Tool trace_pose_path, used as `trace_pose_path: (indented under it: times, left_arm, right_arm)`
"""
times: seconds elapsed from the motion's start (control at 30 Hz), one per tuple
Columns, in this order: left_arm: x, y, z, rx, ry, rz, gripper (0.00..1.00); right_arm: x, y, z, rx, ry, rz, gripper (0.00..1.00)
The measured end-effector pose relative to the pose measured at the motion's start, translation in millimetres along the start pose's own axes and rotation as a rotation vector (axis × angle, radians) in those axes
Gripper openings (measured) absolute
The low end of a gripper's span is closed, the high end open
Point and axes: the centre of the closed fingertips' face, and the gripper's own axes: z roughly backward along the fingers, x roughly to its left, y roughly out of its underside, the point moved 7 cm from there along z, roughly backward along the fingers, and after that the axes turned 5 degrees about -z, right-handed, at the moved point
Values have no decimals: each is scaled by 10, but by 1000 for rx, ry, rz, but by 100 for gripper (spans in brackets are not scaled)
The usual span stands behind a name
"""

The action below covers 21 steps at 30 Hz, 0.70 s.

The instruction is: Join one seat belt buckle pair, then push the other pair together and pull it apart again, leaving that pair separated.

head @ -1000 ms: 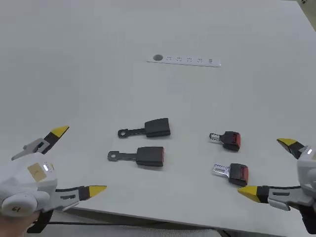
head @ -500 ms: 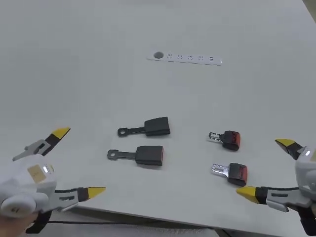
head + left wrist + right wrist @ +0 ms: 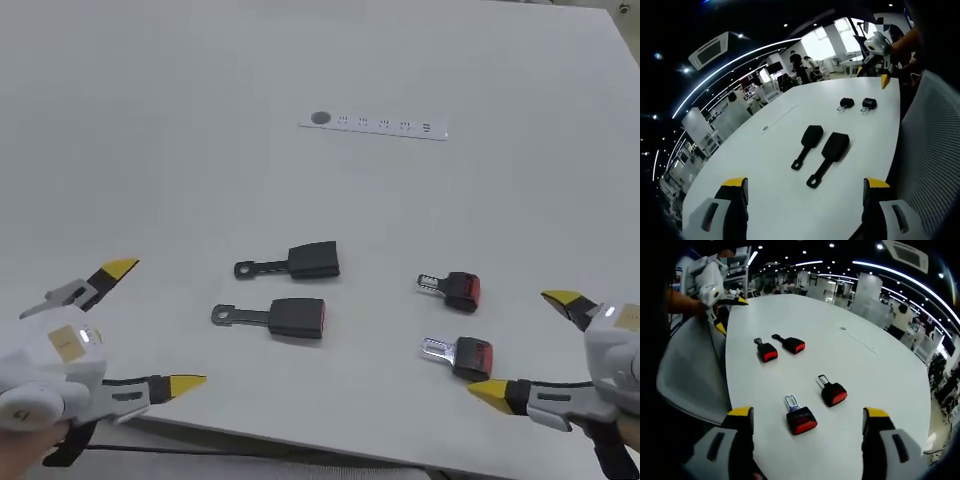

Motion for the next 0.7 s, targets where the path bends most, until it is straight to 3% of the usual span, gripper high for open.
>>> trace_pose_path:
  times: [0.1,0.2,0.37,0.57,0.7]
  left_arm:
    - [21,3,2,5,1,0,100]
    - [27,38,-13,21,34,23,100]
    - [89,-8,-49,20,50,48,100]
    - [63,-75,-130,52,124,22,100]
    - [30,-183,-138,45,158,-9,99]
  right_arm:
    - [-19,6,32,2,-2,2,92]
    - [-34,6,63,-4,5,32,93]
    - [-52,8,133,-1,-1,31,94]
    - [-57,44,163,24,3,61,88]
    - [-20,50,169,23,-1,54,88]
